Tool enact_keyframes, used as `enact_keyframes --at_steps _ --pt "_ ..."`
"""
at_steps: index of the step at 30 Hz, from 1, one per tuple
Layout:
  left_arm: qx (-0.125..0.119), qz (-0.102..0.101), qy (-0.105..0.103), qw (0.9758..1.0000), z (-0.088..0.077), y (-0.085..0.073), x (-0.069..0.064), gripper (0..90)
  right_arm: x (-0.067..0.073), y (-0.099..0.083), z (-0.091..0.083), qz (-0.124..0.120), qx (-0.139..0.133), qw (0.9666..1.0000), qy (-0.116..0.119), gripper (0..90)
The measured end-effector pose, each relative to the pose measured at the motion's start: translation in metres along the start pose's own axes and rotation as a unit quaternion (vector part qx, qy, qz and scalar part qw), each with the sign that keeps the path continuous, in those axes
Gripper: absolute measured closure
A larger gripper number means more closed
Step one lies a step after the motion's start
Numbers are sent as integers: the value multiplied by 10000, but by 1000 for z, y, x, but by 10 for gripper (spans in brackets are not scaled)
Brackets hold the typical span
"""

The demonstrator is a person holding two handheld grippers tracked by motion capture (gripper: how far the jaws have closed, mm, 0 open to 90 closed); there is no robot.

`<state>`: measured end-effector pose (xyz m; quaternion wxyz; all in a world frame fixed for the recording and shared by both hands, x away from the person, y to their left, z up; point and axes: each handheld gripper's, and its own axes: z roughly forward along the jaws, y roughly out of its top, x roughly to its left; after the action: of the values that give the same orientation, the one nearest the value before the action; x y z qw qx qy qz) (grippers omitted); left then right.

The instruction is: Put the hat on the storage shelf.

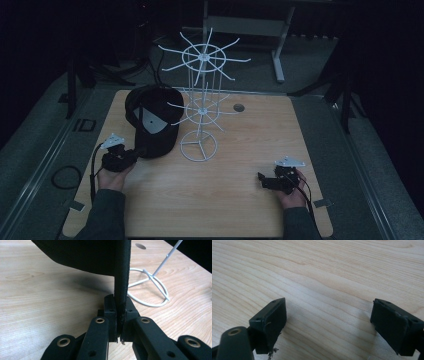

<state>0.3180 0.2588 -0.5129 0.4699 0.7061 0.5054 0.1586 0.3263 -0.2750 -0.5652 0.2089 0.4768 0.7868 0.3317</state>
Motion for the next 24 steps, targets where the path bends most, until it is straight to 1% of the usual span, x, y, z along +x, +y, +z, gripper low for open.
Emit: enact_keyframes --at_steps 5,17,24 --pt "-34 20 58 10000 -4 4 0 863 0 0 0 -2 -1 10000 0 132" --pt "-241 128 163 9995 -15 14 2 863 0 0 0 5 -2 10000 0 132" --pt "-306 167 186 9992 -20 18 2 863 0 0 0 4 -1 10000 0 131"
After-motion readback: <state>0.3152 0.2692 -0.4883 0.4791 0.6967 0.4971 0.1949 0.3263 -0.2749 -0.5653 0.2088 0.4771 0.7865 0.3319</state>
